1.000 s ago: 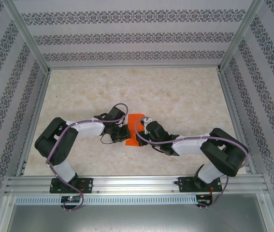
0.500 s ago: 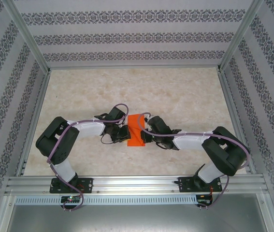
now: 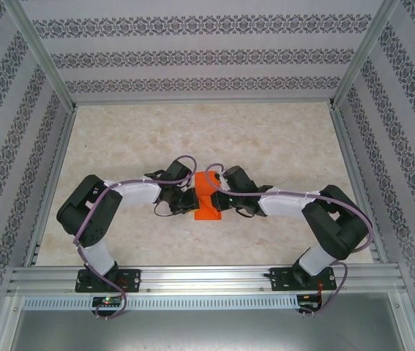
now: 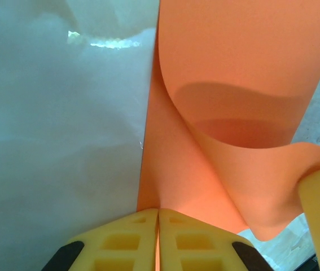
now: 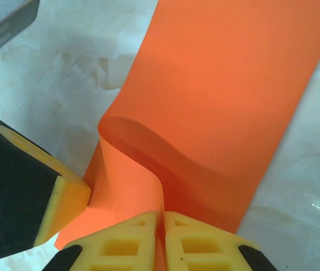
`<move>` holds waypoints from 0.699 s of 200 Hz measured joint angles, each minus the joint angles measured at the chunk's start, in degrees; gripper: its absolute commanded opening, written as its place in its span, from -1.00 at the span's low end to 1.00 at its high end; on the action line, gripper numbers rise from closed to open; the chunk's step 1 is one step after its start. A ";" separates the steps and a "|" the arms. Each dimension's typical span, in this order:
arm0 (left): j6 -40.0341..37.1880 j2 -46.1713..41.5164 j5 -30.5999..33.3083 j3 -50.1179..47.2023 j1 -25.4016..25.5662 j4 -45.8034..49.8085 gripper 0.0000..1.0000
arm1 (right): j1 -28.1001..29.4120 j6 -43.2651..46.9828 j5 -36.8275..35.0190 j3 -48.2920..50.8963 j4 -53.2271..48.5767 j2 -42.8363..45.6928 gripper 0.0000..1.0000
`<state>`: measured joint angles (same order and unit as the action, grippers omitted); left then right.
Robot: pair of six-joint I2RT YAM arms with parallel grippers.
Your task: Fold a paper plane with a square sheet of paper (pick it up from the middle)
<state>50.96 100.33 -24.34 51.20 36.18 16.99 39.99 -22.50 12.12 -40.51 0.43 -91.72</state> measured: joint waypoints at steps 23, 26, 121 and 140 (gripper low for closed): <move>-0.37 0.09 0.00 0.11 0.00 0.15 -0.80 | -0.50 1.55 0.83 -1.18 -1.27 -1.18 -0.77; -0.39 0.09 0.00 0.13 0.00 0.20 -0.80 | -0.66 1.66 0.94 -1.33 -1.38 -1.29 -0.77; -1.27 0.28 0.02 0.55 0.00 0.68 -0.80 | -2.58 5.16 2.64 -3.02 -3.58 -3.41 -0.76; -1.27 0.28 0.02 0.57 0.00 0.70 -0.80 | -2.93 6.01 2.99 -3.28 -3.98 -3.82 -0.75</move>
<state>49.69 100.62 -24.32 51.77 36.18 17.69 37.06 -16.49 15.11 -43.79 -3.55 -95.55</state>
